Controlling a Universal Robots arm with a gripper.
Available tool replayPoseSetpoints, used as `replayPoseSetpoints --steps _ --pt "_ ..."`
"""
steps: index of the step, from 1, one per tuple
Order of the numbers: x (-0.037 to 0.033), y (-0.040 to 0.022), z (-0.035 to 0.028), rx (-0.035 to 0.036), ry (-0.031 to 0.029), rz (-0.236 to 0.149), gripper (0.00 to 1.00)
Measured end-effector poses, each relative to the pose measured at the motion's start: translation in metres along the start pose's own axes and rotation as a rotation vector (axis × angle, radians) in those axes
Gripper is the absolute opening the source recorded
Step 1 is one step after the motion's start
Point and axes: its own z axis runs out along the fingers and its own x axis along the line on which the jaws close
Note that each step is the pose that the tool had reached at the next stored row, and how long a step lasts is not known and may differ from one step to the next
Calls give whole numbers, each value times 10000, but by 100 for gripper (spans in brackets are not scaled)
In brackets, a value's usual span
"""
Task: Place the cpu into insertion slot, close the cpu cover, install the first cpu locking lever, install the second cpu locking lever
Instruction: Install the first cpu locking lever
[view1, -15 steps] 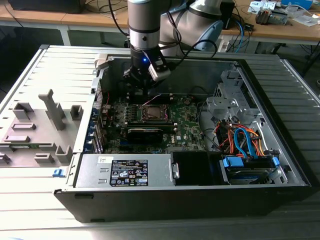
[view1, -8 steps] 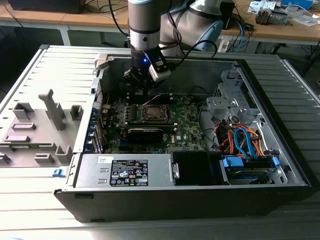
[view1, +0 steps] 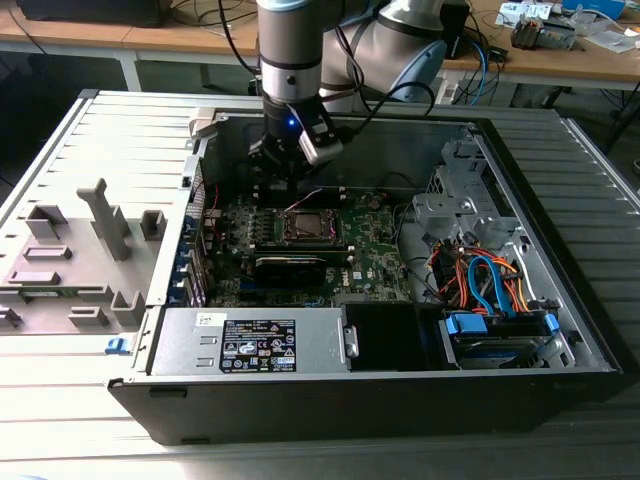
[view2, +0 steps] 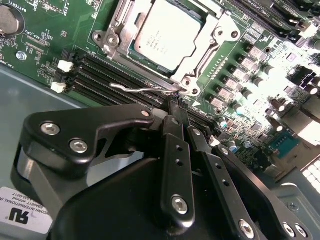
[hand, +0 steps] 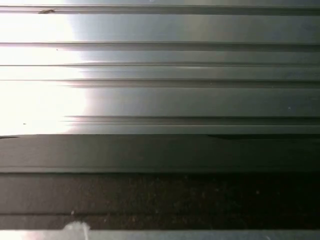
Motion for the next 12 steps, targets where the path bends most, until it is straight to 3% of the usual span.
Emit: replayPoseSetpoints --steps 12 --pt "-16 1 26 4 0 0 11"
